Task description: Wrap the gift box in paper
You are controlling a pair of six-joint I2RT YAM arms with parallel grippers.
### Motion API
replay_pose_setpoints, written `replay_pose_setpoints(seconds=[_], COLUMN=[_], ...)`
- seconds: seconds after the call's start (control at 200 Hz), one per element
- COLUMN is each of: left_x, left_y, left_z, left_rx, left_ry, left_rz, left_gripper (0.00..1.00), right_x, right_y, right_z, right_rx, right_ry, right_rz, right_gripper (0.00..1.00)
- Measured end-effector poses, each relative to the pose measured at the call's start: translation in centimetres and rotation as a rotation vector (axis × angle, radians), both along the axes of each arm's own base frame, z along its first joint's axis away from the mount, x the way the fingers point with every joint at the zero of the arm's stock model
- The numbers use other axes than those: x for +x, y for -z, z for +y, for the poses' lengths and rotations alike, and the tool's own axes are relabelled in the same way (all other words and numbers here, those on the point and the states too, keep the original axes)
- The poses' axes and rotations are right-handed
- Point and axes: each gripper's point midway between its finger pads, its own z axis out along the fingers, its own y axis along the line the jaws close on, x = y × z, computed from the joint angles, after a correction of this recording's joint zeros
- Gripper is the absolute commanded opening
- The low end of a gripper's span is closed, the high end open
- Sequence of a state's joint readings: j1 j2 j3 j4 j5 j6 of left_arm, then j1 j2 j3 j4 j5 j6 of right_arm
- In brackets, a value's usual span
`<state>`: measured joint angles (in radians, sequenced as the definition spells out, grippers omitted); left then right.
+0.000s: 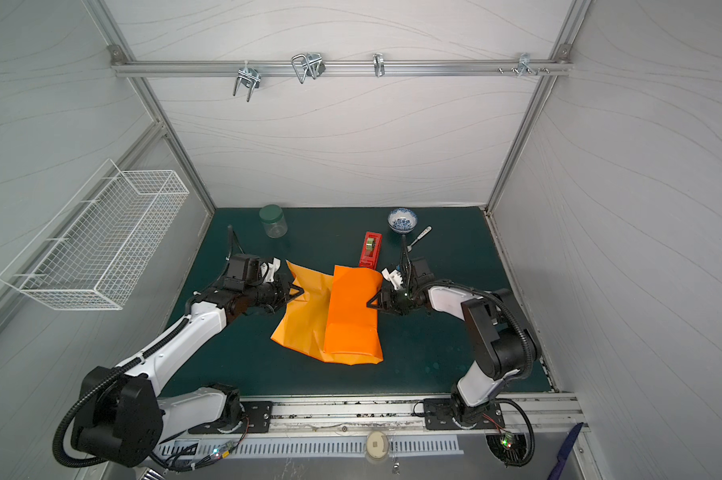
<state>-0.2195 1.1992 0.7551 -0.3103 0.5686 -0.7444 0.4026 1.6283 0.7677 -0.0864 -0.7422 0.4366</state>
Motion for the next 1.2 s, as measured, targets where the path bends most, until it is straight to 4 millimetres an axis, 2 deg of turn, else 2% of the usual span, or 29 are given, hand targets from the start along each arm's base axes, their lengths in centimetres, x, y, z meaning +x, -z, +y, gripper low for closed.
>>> replay_pose_setpoints(seconds=[0.29, 0.58, 0.755, 0.86, 1.201], left_x=[-0.2, -1.3, -1.4, -1.0, -0.5], left_y=[-2.7, -1.9, -2.2, -2.2, -2.7], left_z=[-3.4, -6.2, -7.3, -7.5, -6.2], left_rx=[0.006, 0.095, 0.206, 0.3, 0.615], left_ry=[0.096, 0.159, 0.174, 0.186, 0.197], left_rz=[-0.057, -0.041, -0.059, -0.072, -0.129], left_gripper=[0.0, 0.0, 0.0, 0.0, 0.0], right_x=[0.0, 0.0, 0.0, 0.0, -0.1], right_y=[0.0, -0.1, -0.1, -0.1, -0.1], right_z=[0.0, 0.5, 0.6, 0.6, 0.6], right_rx=[-0.004, -0.015, -0.016, -0.016, -0.017], right_ry=[0.0, -0.011, -0.011, -0.011, -0.011], right_rz=[0.002, -0.013, -0.014, -0.014, -0.014], right_gripper=[0.48, 0.49, 0.48, 0.49, 0.49])
